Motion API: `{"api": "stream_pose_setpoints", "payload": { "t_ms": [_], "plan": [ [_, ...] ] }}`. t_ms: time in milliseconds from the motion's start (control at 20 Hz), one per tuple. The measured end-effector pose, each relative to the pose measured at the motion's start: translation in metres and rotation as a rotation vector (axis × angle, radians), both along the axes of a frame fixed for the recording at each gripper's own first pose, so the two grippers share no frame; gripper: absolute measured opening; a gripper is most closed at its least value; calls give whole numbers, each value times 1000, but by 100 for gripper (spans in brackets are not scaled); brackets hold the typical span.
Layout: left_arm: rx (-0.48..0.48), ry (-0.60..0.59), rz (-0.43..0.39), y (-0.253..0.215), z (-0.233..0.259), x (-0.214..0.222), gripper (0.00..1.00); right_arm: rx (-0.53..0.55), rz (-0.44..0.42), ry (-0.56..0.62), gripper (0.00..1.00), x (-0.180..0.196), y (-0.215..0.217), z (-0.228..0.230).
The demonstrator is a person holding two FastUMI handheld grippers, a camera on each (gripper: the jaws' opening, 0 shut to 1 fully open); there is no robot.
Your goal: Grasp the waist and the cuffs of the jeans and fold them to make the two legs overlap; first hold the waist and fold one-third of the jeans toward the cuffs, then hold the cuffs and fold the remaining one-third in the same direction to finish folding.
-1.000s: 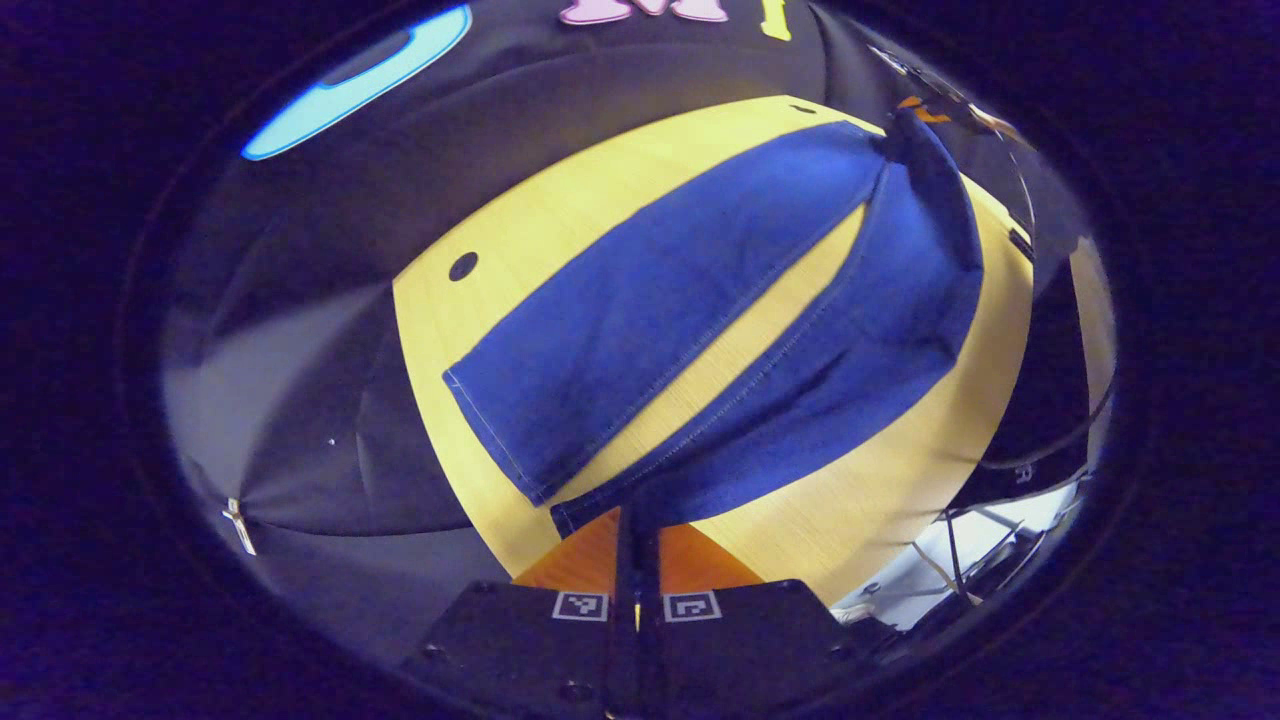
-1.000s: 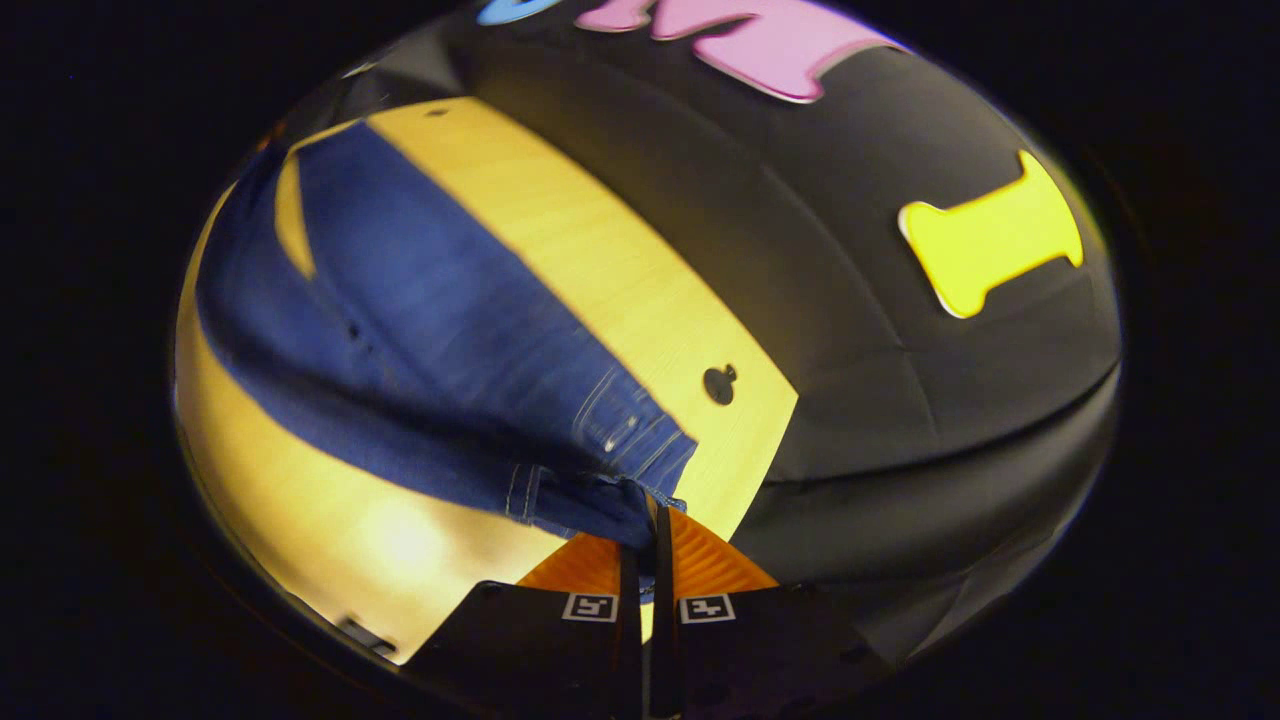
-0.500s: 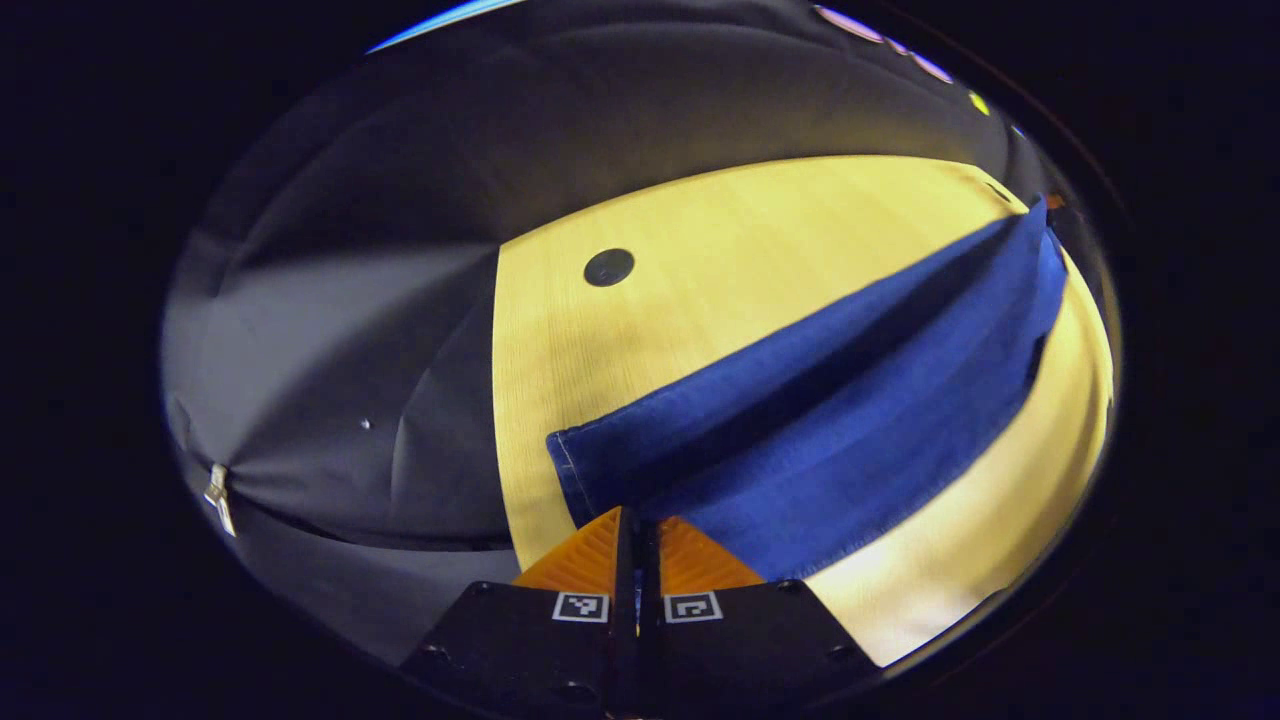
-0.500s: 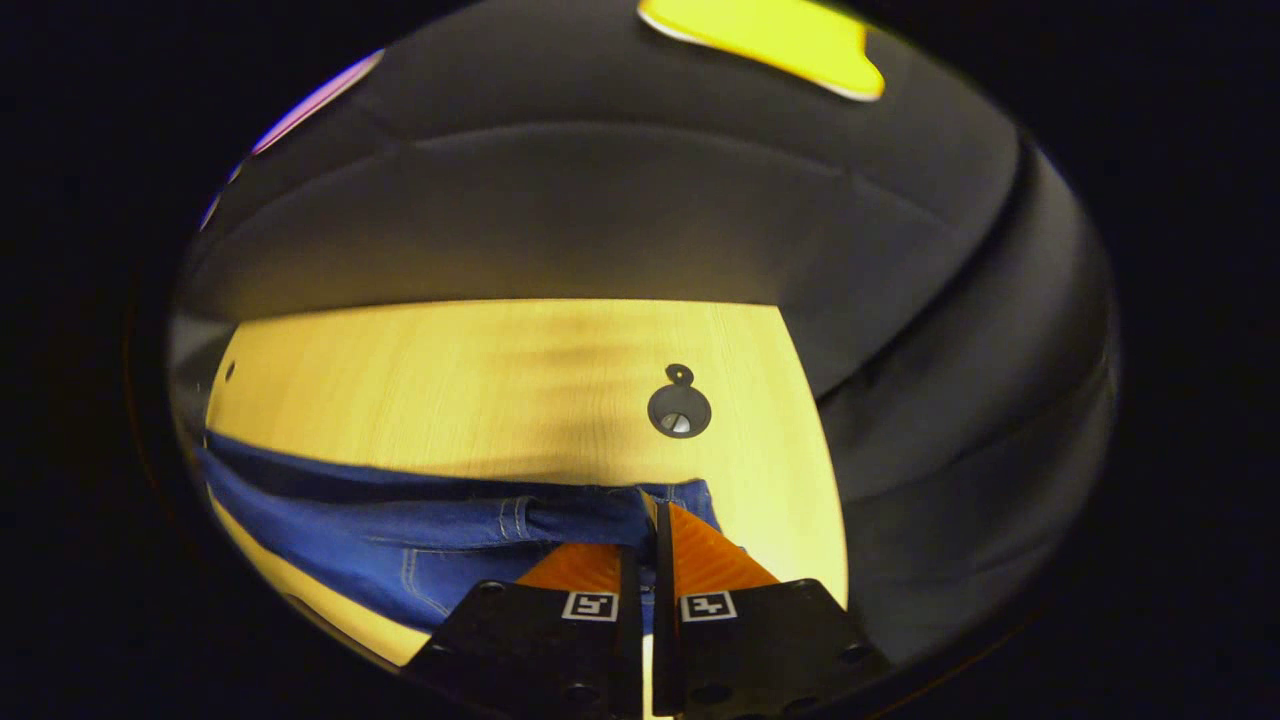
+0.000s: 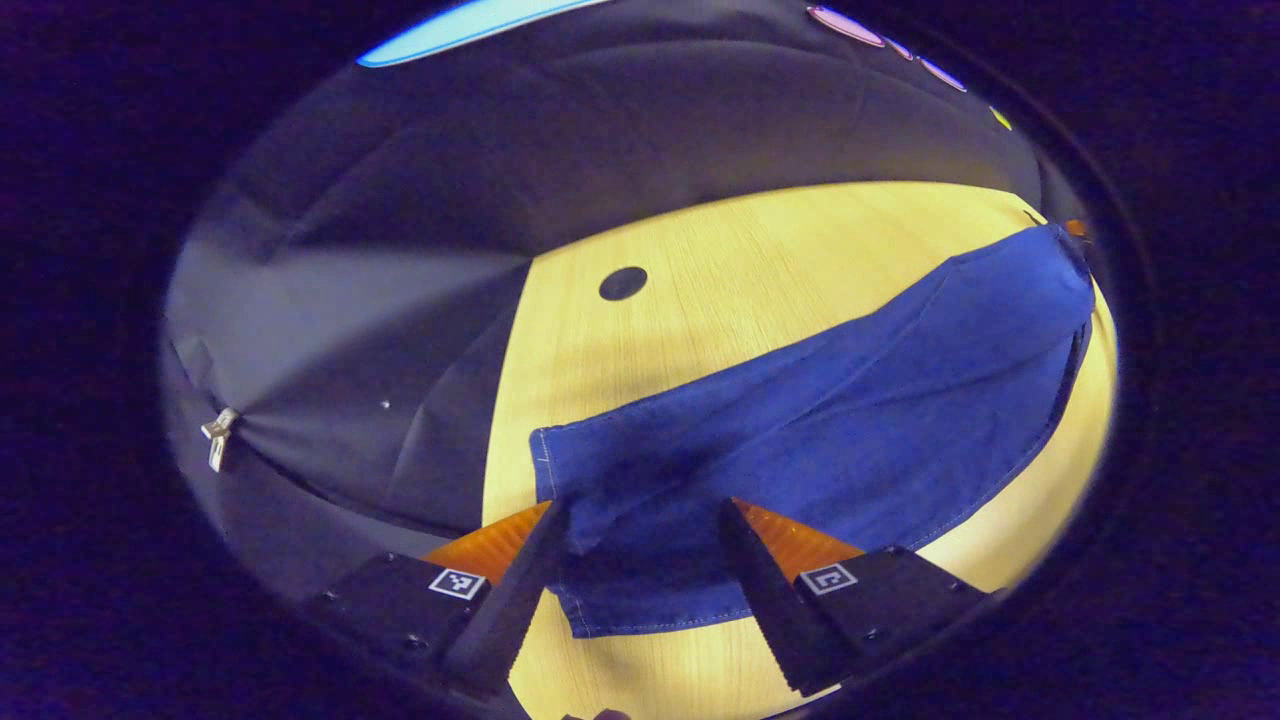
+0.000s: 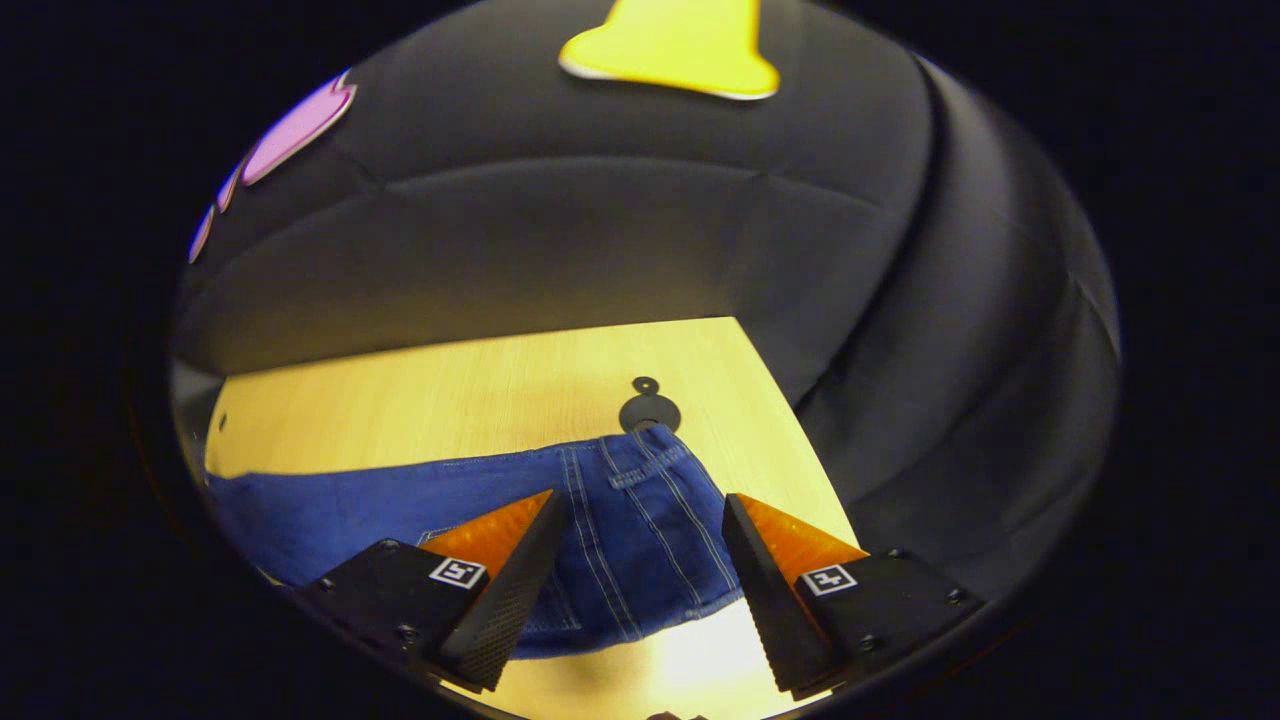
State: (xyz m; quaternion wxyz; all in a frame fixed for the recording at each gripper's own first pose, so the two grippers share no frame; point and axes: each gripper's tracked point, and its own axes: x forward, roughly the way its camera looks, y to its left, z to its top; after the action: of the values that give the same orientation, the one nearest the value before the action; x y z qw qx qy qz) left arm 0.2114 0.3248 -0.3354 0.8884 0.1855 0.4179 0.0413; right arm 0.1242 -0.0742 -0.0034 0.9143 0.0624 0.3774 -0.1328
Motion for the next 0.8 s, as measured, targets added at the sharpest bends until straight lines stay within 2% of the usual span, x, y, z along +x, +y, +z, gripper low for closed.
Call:
{"api": "stream_pose_setpoints", "payload": {
  "t_ms": [200, 300, 400, 550, 650, 700, 800],
  "plan": [
    [-142, -189, 29, -61, 45, -29, 98, 154, -275, -110, 98, -35, -31, -8],
    [-181, -241, 43, -94, 57, -53, 98, 223, -372, -107, 98, -47, -40, -25],
    [-231, -262, 54, -139, 65, -71, 98, 251, -392, -70, 98, -47, -36, -46],
    [-368, -249, 73, -191, 61, -86, 98, 252, -399, -65, 98, -40, -29, -59],
    [-428, -235, 101, -208, 61, -95, 98, 284, -435, -14, 98, -43, -19, -73],
    [-442, -235, 112, -210, 62, -97, 98, 242, -460, -69, 98, -35, -27, -66],
    [-448, -238, 116, -213, 66, -99, 98, 231, -476, -59, 96, -34, -25, -74]
  ]
}}
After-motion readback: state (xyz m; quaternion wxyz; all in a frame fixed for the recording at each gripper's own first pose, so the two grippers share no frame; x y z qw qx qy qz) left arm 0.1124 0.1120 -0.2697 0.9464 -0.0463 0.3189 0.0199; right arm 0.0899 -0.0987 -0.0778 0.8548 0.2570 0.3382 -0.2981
